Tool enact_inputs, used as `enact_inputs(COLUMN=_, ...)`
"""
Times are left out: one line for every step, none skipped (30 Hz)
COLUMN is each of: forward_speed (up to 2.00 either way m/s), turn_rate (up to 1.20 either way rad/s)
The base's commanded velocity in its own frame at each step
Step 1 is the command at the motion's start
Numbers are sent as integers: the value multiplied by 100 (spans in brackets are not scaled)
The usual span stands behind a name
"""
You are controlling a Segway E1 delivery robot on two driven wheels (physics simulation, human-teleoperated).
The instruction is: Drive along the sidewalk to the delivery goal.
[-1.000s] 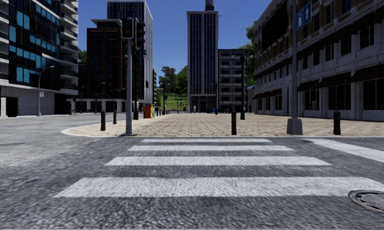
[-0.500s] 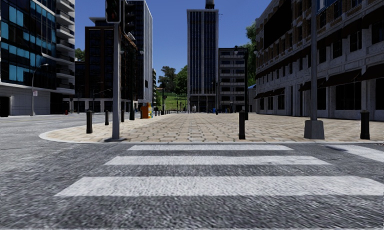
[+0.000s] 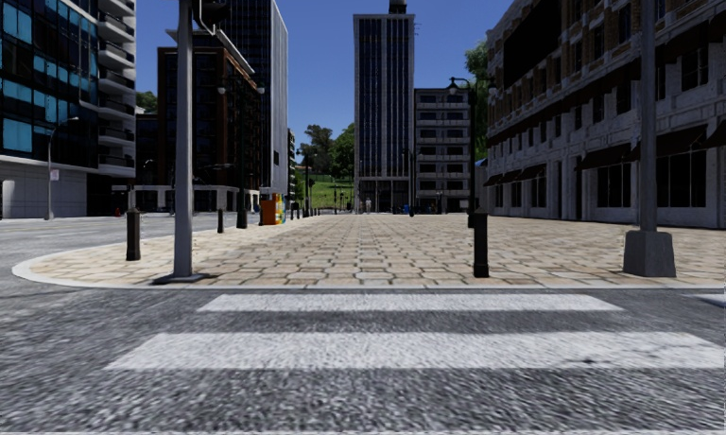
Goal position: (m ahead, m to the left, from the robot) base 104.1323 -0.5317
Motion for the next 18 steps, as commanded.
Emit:
enact_inputs(forward_speed=200, turn_rate=0)
enact_inputs(forward_speed=200, turn_rate=0)
enact_inputs(forward_speed=200, turn_rate=0)
enact_inputs(forward_speed=200, turn_rate=0)
enact_inputs(forward_speed=200, turn_rate=0)
enact_inputs(forward_speed=200, turn_rate=0)
enact_inputs(forward_speed=200, turn_rate=0)
enact_inputs(forward_speed=200, turn_rate=0)
enact_inputs(forward_speed=200, turn_rate=0)
enact_inputs(forward_speed=200, turn_rate=0)
enact_inputs(forward_speed=200, turn_rate=0)
enact_inputs(forward_speed=200, turn_rate=0)
enact_inputs(forward_speed=200, turn_rate=0)
enact_inputs(forward_speed=200, turn_rate=0)
enact_inputs(forward_speed=200, turn_rate=0)
enact_inputs(forward_speed=200, turn_rate=0)
enact_inputs(forward_speed=200, turn_rate=0)
enact_inputs(forward_speed=200, turn_rate=0)
